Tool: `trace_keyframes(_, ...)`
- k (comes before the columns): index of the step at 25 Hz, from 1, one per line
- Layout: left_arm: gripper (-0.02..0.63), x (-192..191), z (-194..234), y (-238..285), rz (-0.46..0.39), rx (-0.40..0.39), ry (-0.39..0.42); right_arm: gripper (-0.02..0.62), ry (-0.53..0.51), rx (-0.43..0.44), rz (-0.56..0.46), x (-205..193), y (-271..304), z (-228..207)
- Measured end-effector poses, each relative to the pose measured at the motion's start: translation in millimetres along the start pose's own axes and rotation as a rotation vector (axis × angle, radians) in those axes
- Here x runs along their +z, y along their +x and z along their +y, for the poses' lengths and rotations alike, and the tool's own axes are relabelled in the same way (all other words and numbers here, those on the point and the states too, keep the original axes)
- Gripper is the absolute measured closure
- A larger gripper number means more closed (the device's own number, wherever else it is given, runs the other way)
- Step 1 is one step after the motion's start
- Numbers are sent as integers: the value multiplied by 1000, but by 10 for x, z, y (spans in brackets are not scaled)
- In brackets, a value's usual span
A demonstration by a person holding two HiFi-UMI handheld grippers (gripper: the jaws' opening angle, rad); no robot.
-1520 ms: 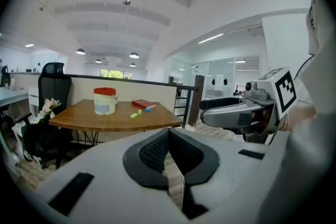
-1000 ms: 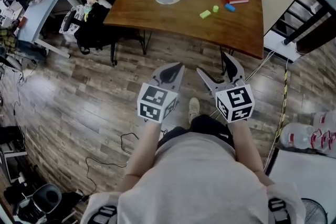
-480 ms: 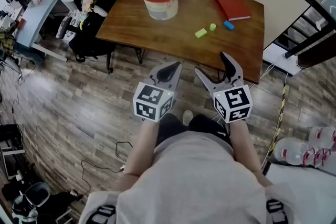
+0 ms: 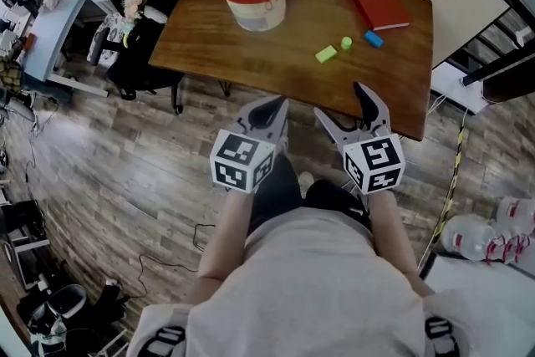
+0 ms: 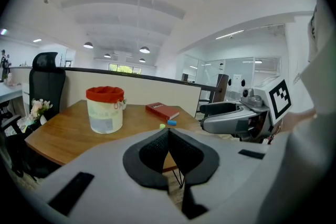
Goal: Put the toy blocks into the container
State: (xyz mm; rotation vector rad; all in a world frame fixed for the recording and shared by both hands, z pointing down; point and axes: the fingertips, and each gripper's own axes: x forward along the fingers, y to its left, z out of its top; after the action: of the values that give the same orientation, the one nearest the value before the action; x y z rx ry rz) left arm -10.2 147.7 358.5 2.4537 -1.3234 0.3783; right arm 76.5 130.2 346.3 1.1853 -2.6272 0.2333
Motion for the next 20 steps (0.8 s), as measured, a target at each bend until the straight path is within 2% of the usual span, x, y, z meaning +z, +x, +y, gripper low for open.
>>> trace_keyframes(6, 594, 136, 356, 456, 20, -67, 18, 210, 12, -49, -7, 126, 435, -319)
trace_keyframes(12, 594, 535, 850, 900, 18, -132, 51, 210, 7, -120, -6, 415, 963, -630)
trace_keyframes(20, 594, 806, 1282, 1497, 49, -253, 99, 210, 46, -238, 22, 495, 1453, -1074)
